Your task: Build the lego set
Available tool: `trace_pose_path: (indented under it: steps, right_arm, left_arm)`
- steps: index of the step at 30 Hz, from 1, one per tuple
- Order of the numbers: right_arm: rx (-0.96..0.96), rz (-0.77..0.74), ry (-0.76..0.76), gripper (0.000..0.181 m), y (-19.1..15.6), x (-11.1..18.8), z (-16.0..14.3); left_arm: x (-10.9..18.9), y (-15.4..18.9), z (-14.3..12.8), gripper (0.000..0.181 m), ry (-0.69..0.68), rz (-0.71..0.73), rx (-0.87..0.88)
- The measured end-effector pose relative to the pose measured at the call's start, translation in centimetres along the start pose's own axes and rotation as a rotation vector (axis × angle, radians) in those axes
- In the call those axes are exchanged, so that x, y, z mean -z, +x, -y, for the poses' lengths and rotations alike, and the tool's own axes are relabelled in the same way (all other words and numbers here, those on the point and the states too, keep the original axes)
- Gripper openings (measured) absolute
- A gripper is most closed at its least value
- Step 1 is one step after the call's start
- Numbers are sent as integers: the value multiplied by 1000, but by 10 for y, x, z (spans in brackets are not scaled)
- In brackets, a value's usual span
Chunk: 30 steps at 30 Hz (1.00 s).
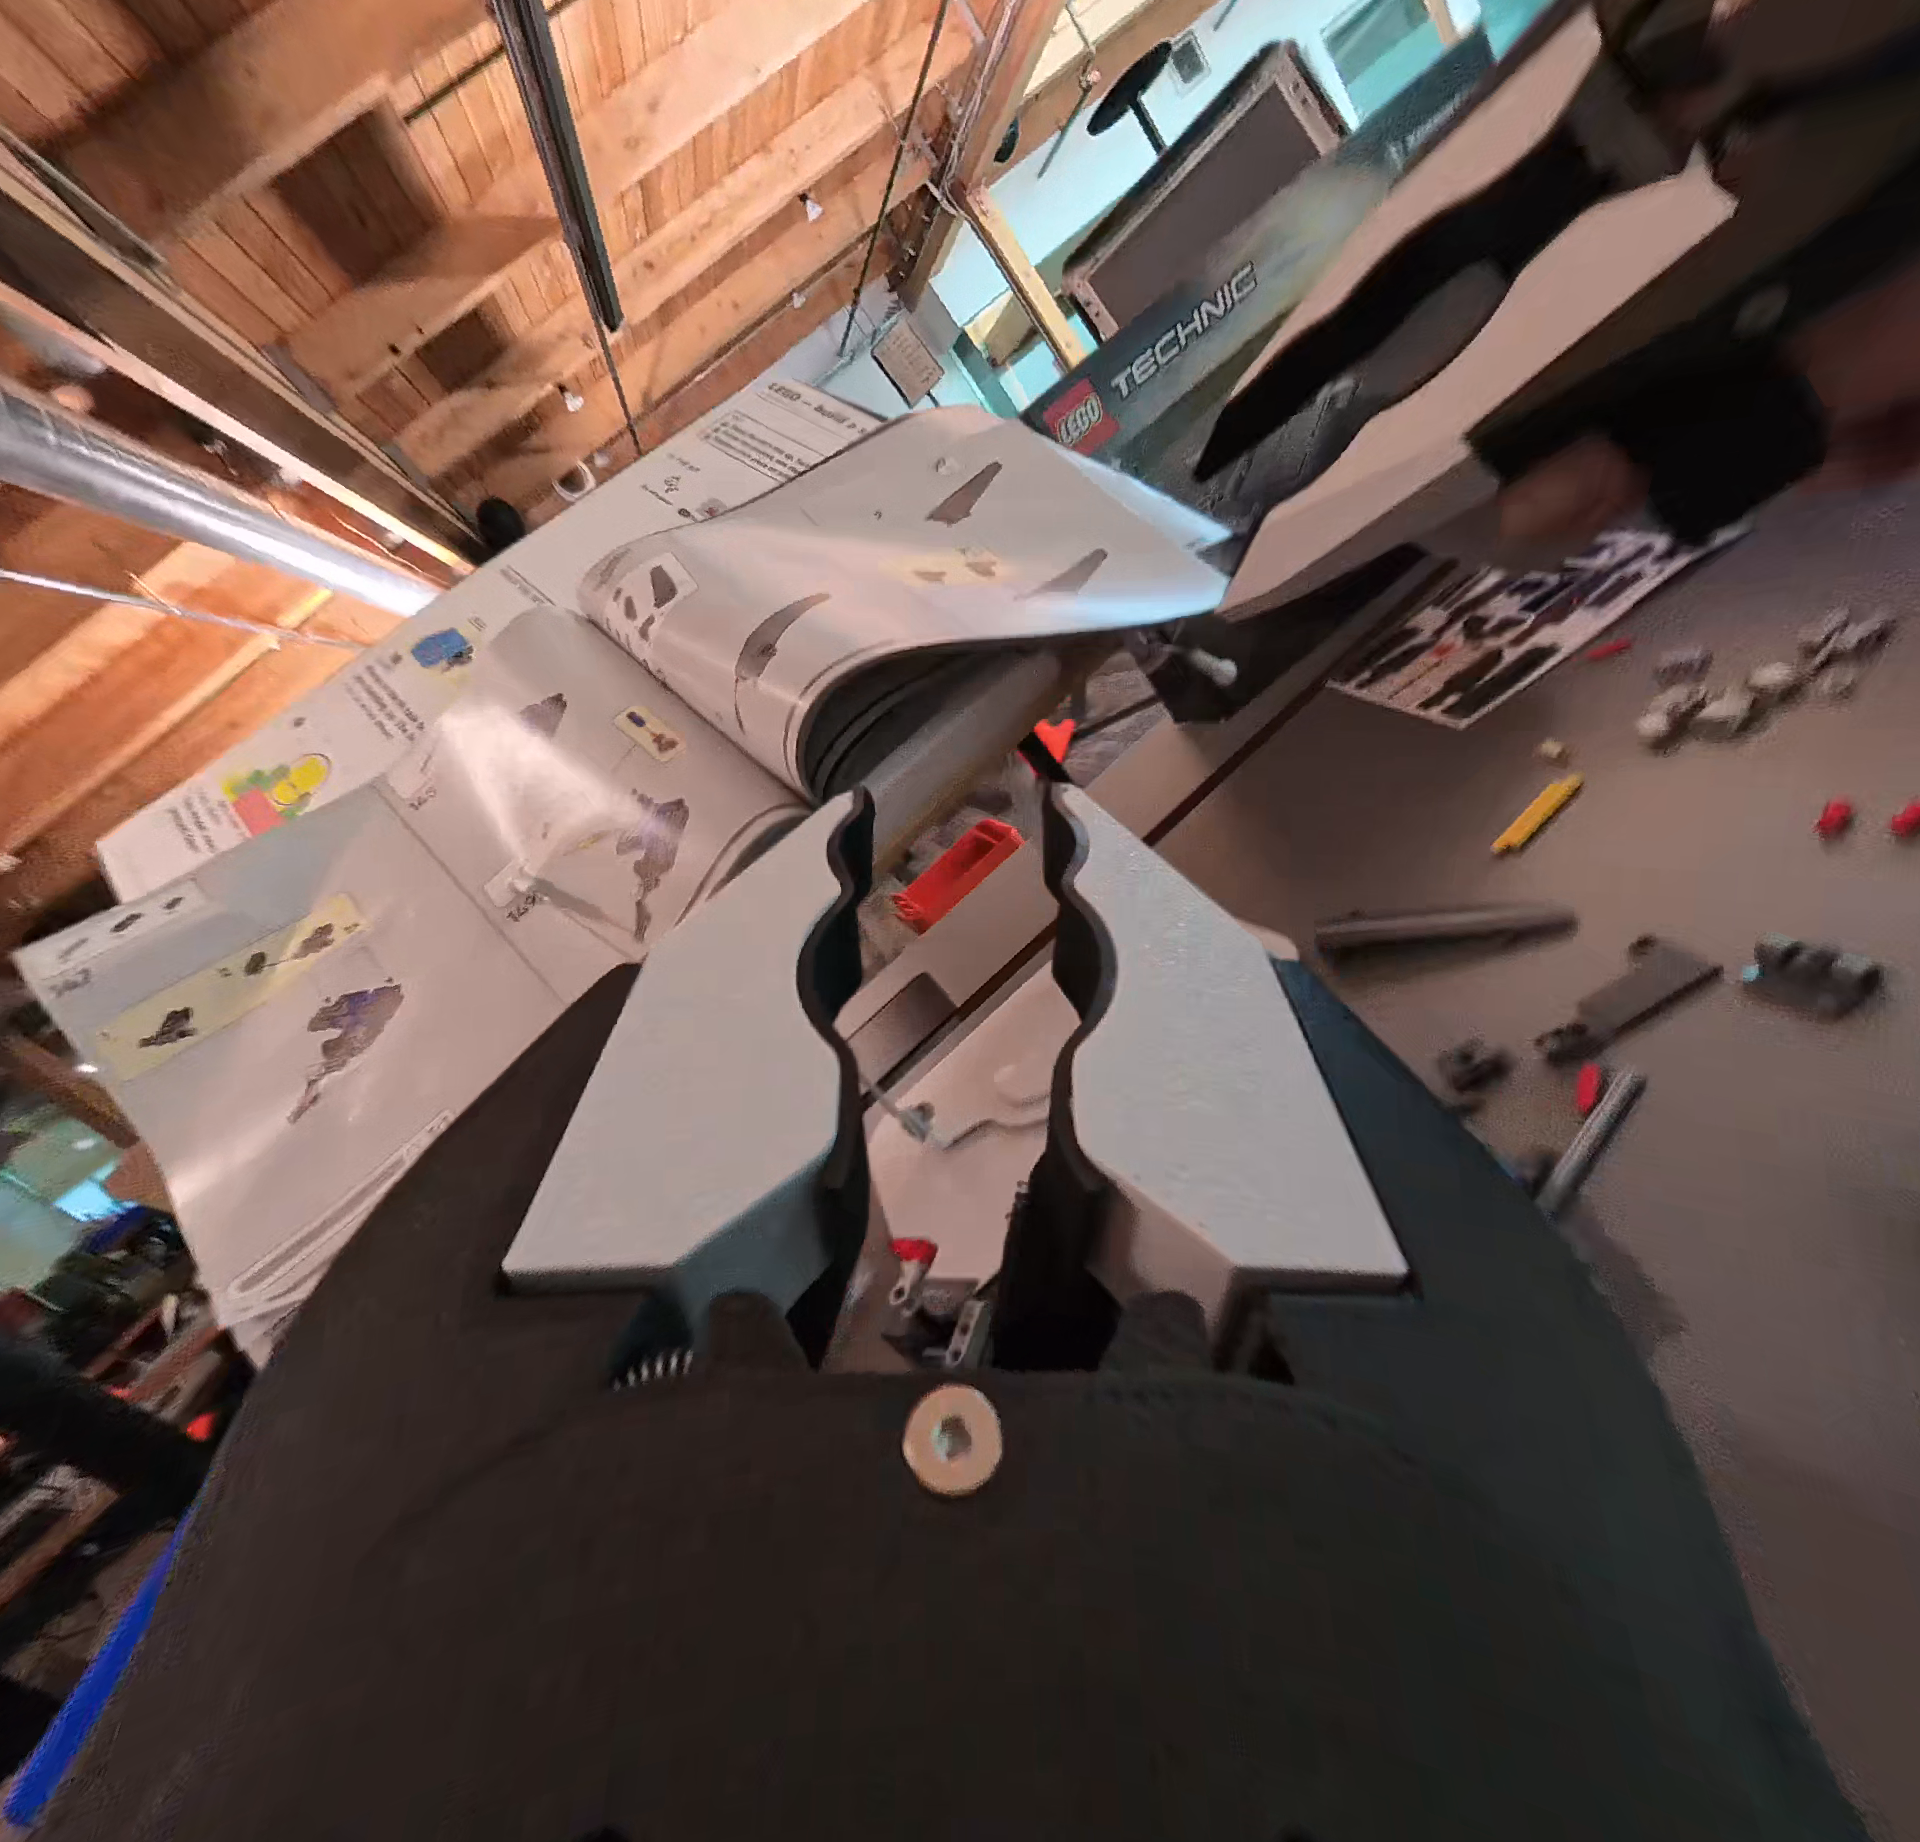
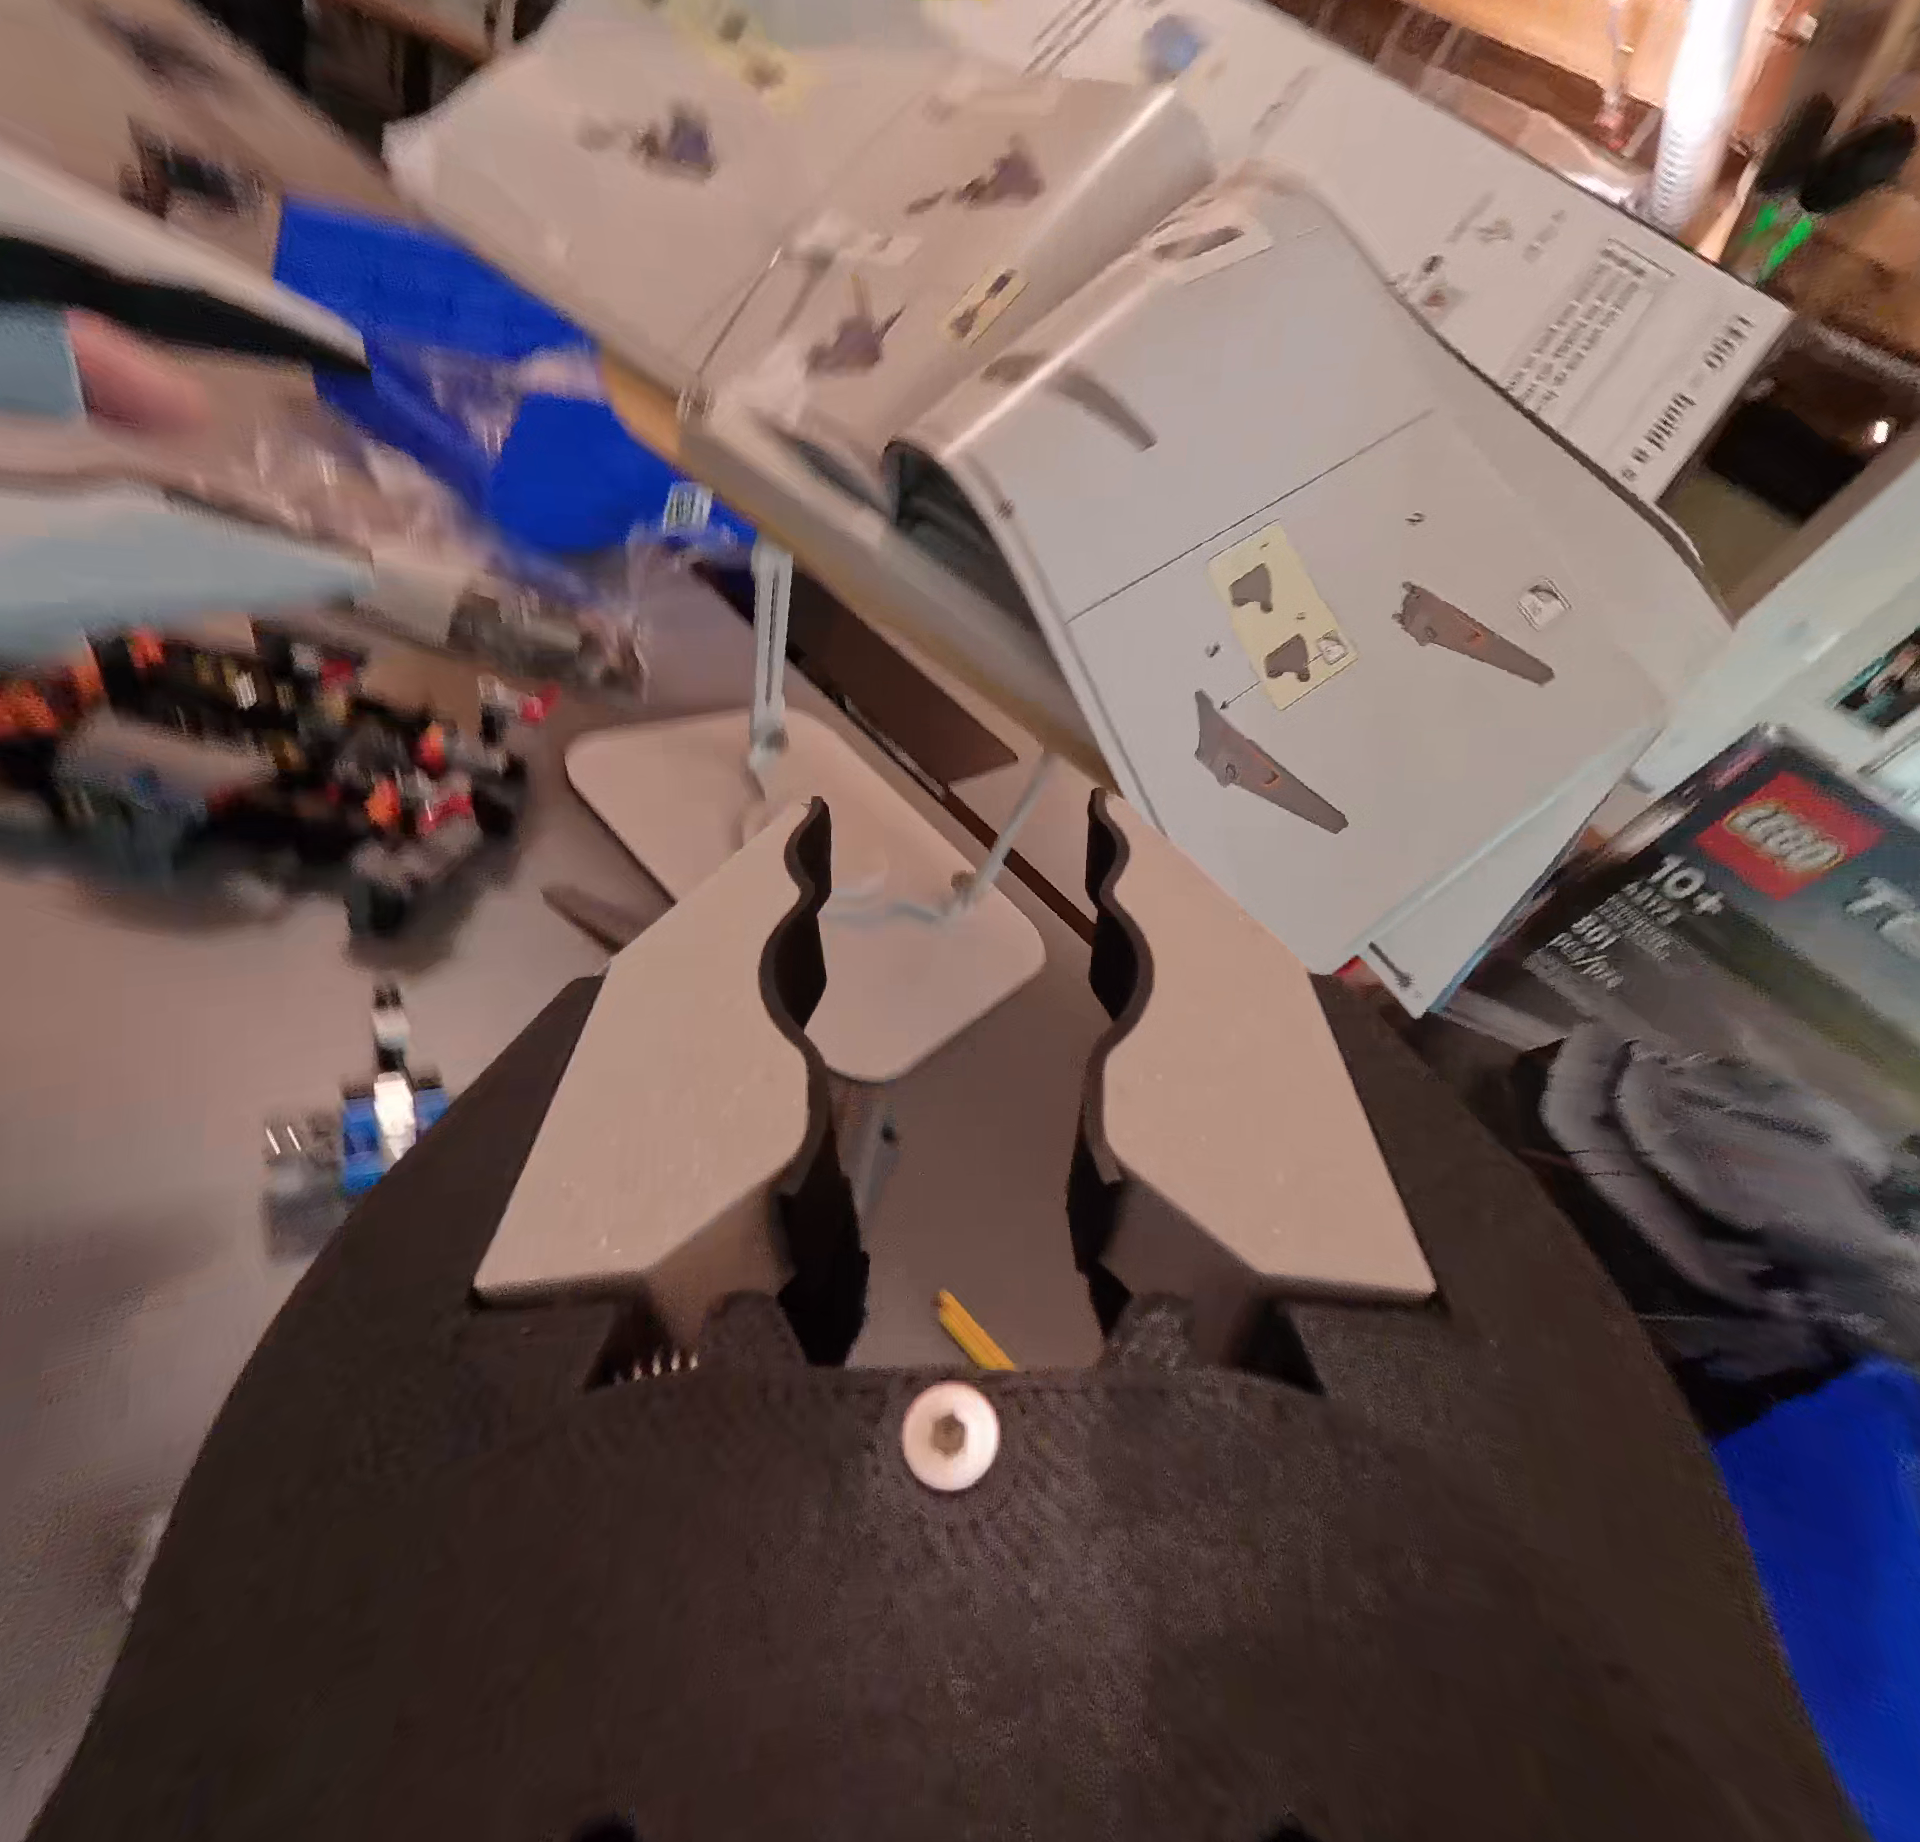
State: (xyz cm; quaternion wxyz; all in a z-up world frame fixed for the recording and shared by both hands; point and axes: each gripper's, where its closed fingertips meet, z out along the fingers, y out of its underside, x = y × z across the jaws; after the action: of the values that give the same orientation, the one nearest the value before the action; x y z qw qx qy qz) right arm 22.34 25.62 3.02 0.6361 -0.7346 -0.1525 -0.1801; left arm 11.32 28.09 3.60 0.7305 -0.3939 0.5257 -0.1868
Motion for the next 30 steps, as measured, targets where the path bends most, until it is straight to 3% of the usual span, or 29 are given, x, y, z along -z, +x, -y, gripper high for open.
trace_pose_path:
  steps: [2,5,8,11,16,20,24,28,30]
  right_arm:
    - [75,40,-45,44,-5,3,-16]
    - [42,153,-82,39,-16,10,-45]
    - [-15,281,-162,35,-29,12,-70]
    - [-23,348,-185,29,-39,13,-71]
    - [32,407,-257,30,-58,11,-89]
    - [38,414,-264,29,-60,10,-92]
    - [49,423,-280,27,-65,7,-97]
    - [79,425,-304,26,-70,6,-103]
    - [79,423,-307,26,-70,5,-103]
  left_arm:
    - [2,4,-10,27,-16,-24,16]
    - [1,8,3,21,8,-66,72]
    - [-3,19,-3,22,-32,-121,67]
    - [-5,30,-17,29,-89,-205,88]
    - [9,68,-32,51,-209,-508,159]
    - [21,105,-62,61,-391,-674,103]
    - [24,132,-95,67,-561,-717,15]
    - [21,142,-103,64,-615,-704,16]
    - [18,141,-105,54,-629,-671,17]
